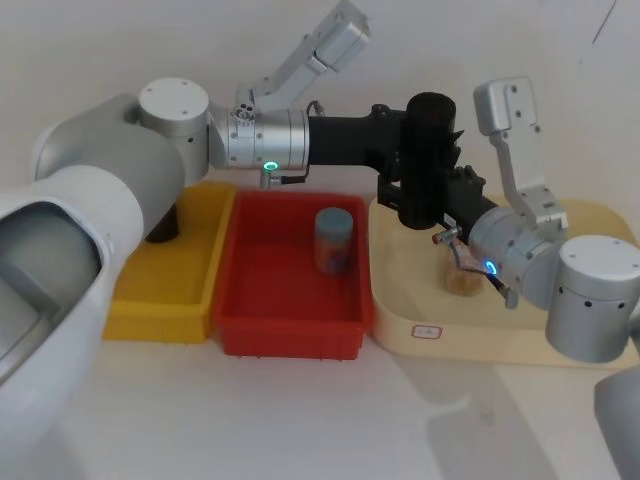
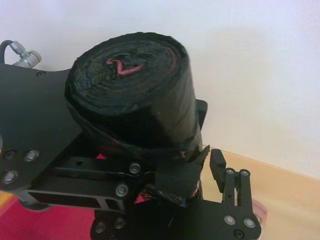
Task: Pick up the garbage bag with the one hand and transfer it to the other hand.
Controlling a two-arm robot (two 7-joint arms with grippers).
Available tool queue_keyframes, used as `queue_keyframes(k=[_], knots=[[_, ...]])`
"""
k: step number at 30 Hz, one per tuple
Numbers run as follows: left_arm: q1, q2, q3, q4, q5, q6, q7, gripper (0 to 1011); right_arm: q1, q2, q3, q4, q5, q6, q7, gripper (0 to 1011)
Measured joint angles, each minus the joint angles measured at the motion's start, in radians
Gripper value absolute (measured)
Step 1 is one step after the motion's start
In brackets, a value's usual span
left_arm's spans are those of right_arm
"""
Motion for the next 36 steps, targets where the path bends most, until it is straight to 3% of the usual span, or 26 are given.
queue_keyframes(k=[8, 25, 36], knots=[[0.0, 0.0, 0.0, 0.0, 0.0, 0.0, 0.0, 446, 0.011, -0.008, -0.001, 0.021, -0.001, -0.009, 0.012, 962], [0.0, 0.0, 0.0, 0.0, 0.0, 0.0, 0.0, 446, 0.02, -0.015, -0.002, 0.037, -0.002, -0.017, 0.021, 520], [0.0, 0.0, 0.0, 0.0, 0.0, 0.0, 0.0, 446, 0.021, -0.016, -0.002, 0.04, -0.002, -0.018, 0.022, 520]])
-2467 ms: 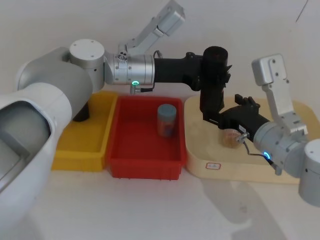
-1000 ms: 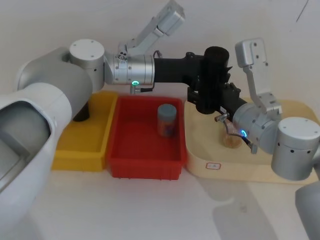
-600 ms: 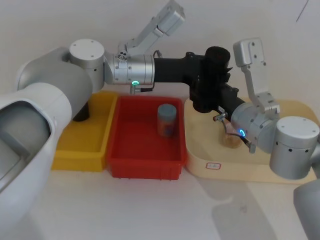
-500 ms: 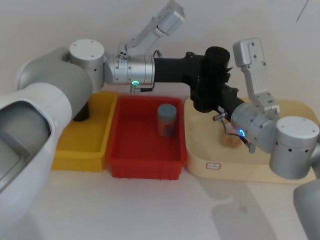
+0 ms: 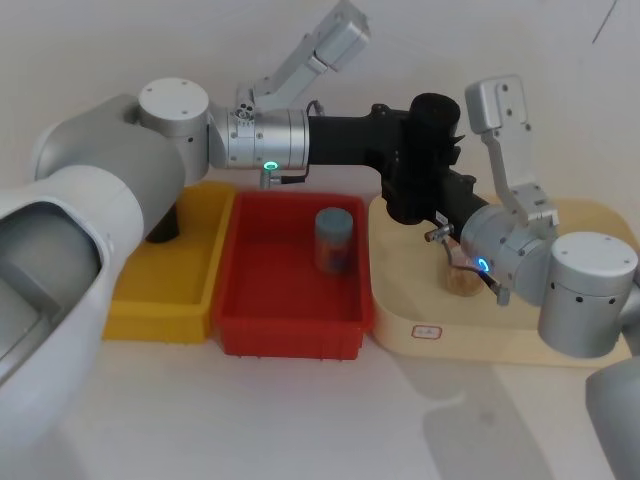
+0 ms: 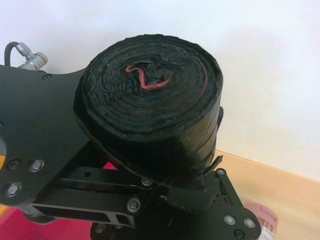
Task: Pick up the garbage bag with the one hand and transfer it to the other hand.
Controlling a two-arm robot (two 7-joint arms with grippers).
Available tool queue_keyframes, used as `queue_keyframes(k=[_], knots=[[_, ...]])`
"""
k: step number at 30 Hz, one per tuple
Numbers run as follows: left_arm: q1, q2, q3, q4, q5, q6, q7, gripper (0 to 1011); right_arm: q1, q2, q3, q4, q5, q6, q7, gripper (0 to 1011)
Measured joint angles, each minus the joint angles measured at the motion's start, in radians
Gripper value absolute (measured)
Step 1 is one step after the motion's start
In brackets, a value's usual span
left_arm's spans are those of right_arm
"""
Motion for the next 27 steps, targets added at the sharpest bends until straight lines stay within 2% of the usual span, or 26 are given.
queue_keyframes(k=[5, 7, 9, 12, 13, 18, 19, 22, 27], knots=[[0.0, 0.0, 0.0, 0.0, 0.0, 0.0, 0.0, 447, 0.0, 0.0, 0.0, 0.001, 0.0, 0.0, 0.001, 520], [0.0, 0.0, 0.0, 0.0, 0.0, 0.0, -0.001, 486, 0.001, -0.001, 0.0, 0.001, 0.0, -0.001, 0.001, 520], [0.0, 0.0, 0.0, 0.0, 0.0, 0.0, -0.002, 565, 0.001, -0.001, 0.0, 0.001, 0.0, -0.001, 0.001, 520], [0.0, 0.0, 0.0, 0.0, 0.0, 0.0, -0.002, 616, 0.001, -0.001, 0.0, 0.001, 0.0, -0.001, 0.001, 519], [0.0, 0.0, 0.0, 0.0, 0.0, 0.0, -0.002, 682, 0.001, -0.001, 0.0, 0.001, 0.0, -0.001, 0.001, 519], [0.0, 0.0, 0.0, 0.0, 0.0, 0.0, -0.002, 832, 0.004, -0.001, 0.004, 0.007, 0.0, -0.001, 0.002, 519], [0.0, 0.0, 0.0, 0.0, 0.0, 0.0, -0.002, 832, 0.005, -0.001, 0.005, 0.009, 0.0, -0.001, 0.002, 519], [0.0, 0.0, 0.0, 0.0, 0.0, 0.0, -0.002, 950, 0.01, -0.001, 0.013, 0.018, -0.001, -0.001, -0.002, 519], [0.0, 0.0, 0.0, 0.0, 0.0, 0.0, -0.002, 1002, 0.017, -0.003, 0.034, 0.035, -0.004, 0.001, -0.019, 519]])
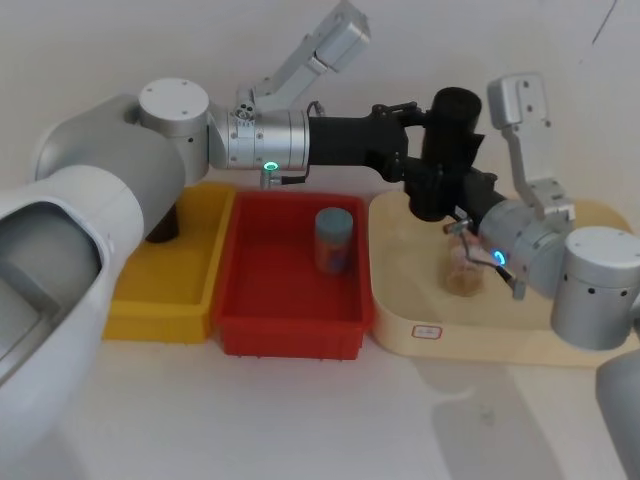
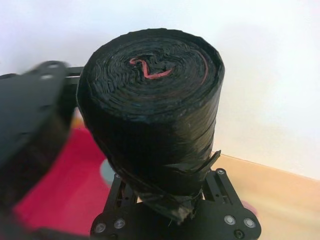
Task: Pick up the garbage bag with the one hand and transfer it to the other hand.
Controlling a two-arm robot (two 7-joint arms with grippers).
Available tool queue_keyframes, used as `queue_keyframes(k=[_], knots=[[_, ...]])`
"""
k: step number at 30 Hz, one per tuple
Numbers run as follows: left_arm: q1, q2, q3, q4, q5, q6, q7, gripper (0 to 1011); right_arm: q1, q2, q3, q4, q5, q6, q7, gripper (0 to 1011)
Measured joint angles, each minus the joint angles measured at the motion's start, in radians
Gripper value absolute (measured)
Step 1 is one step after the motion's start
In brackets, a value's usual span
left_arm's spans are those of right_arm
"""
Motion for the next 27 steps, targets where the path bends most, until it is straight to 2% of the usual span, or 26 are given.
queue_keyframes(k=[6, 16, 20, 22, 25, 26, 27], knots=[[0.0, 0.0, 0.0, 0.0, 0.0, 0.0, 0.0, 1001, 0.01, -0.004, 0.037, 0.025, -0.001, 0.005, -0.032, 518], [0.0, 0.0, 0.0, 0.0, 0.0, 0.0, 0.001, 1001, 0.015, -0.017, 0.119, 0.069, 0.006, 0.005, -0.095, 519], [0.0, 0.0, 0.0, 0.0, 0.0, 0.0, 0.001, 1001, 0.015, -0.019, 0.136, 0.08, 0.01, 0.003, -0.102, 519], [0.0, 0.0, 0.0, 0.0, 0.0, 0.0, 0.001, 1001, 0.015, -0.019, 0.143, 0.084, 0.012, 0.001, -0.102, 547], [0.0, 0.0, 0.0, 0.0, 0.0, 0.0, 0.001, 1001, 0.014, -0.019, 0.154, 0.092, 0.016, -0.001, -0.102, 651], [0.0, 0.0, 0.0, 0.0, 0.0, 0.0, 0.002, 1001, 0.013, -0.019, 0.156, 0.093, 0.017, -0.002, -0.102, 651], [0.0, 0.0, 0.0, 0.0, 0.0, 0.0, 0.002, 1001, 0.013, -0.018, 0.16, 0.097, 0.018, -0.003, -0.1, 704]])
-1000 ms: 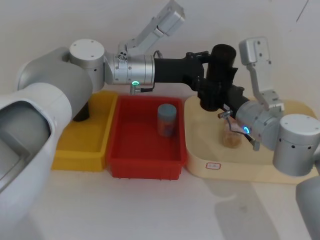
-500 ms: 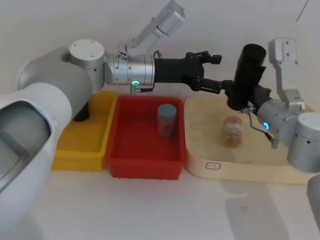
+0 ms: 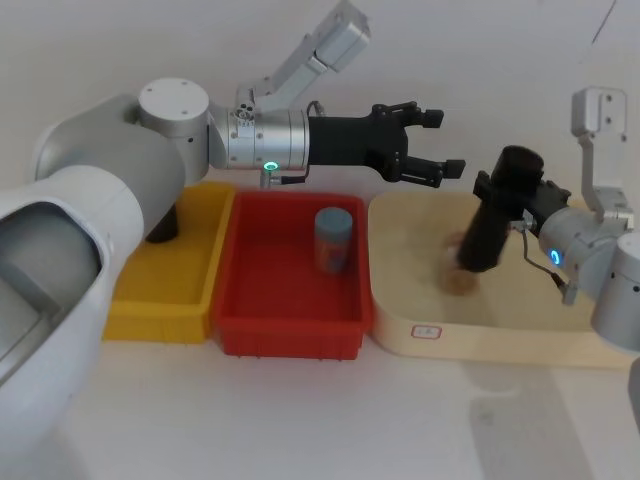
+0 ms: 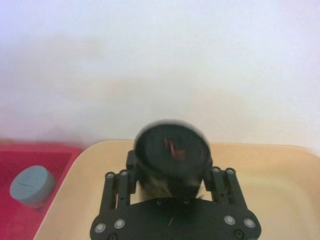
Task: Pick up the garbage bag with the one hand and transfer it to the other hand.
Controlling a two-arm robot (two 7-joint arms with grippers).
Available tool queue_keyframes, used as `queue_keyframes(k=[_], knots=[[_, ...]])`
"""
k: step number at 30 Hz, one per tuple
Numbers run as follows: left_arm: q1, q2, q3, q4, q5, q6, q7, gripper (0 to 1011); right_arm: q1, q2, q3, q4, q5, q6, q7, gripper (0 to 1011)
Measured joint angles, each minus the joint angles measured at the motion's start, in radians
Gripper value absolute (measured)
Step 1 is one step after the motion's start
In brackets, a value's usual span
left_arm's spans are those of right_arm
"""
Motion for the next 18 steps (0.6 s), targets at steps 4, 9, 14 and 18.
queue_keyframes(k=[4, 9, 14, 18], knots=[[0.0, 0.0, 0.0, 0.0, 0.0, 0.0, 0.0, 1001, -0.001, 0.0, 0.007, 0.006, 0.003, -0.002, 0.002, 819], [0.0, 0.0, 0.0, 0.0, 0.0, 0.0, 0.0, 1001, -0.002, 0.0, 0.015, 0.012, 0.005, -0.004, 0.005, 935], [0.0, 0.0, 0.0, 0.0, 0.0, 0.0, 0.0, 1001, -0.002, 0.001, 0.019, 0.015, 0.007, -0.005, 0.007, 1001], [0.0, 0.0, 0.0, 0.0, 0.0, 0.0, 0.0, 1001, -0.003, 0.001, 0.022, 0.017, 0.008, -0.006, 0.008, 1001]])
